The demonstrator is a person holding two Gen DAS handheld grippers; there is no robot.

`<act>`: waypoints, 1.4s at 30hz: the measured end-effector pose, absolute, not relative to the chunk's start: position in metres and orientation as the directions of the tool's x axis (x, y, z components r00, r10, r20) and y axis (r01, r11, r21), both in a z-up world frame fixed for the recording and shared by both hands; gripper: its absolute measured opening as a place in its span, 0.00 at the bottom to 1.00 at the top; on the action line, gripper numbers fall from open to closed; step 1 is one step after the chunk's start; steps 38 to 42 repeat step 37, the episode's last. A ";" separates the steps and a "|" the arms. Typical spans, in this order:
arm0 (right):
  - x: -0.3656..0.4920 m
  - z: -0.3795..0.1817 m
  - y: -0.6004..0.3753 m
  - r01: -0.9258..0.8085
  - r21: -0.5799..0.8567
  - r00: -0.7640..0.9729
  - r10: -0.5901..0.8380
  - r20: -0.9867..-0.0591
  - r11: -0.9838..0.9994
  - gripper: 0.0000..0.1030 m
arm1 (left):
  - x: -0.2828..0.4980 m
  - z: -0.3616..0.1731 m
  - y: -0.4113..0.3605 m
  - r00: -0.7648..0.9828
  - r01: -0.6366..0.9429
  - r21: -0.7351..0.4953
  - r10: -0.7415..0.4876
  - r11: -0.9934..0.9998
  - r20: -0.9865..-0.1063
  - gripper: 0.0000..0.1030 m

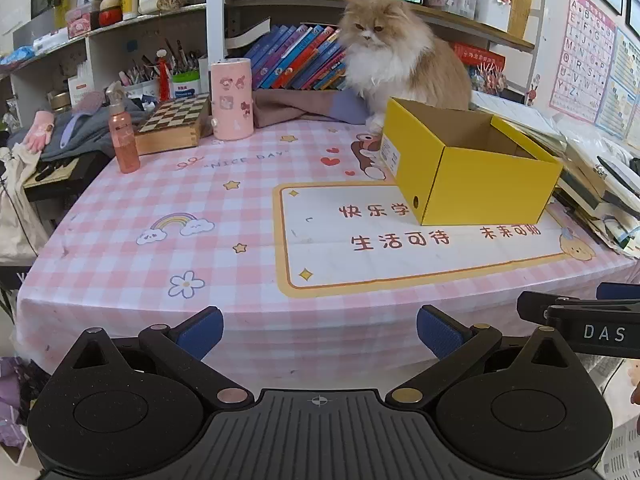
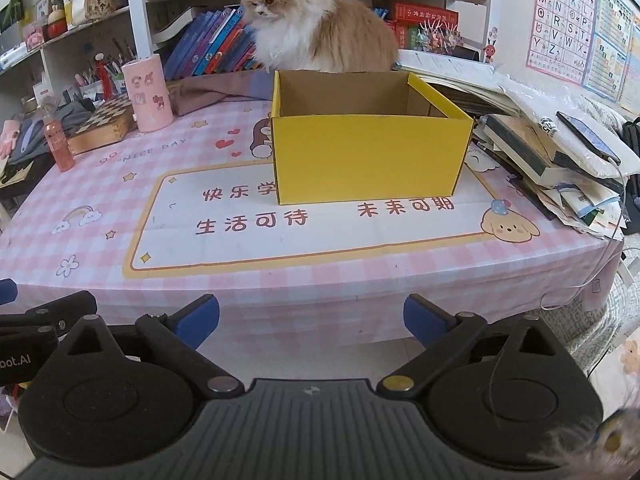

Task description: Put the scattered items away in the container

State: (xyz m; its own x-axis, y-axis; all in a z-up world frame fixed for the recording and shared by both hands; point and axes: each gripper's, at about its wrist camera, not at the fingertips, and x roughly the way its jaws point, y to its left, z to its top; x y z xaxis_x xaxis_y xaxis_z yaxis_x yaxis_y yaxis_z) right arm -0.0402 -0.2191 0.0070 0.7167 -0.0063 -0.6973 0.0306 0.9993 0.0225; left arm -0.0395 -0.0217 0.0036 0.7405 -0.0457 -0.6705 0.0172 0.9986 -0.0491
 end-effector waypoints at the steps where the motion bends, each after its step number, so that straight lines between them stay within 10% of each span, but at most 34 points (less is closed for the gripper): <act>1: -0.040 0.007 -0.219 0.031 0.023 0.716 -0.006 -0.698 0.999 0.97 | -0.039 0.003 -0.022 0.740 0.018 -0.049 -0.046 0.999 -0.672 1.00; 42: -0.036 0.000 -0.210 0.015 0.020 0.702 0.004 -0.712 1.000 0.97 | -0.030 -0.008 -0.013 0.702 -0.004 -0.080 -0.054 0.997 -0.710 1.00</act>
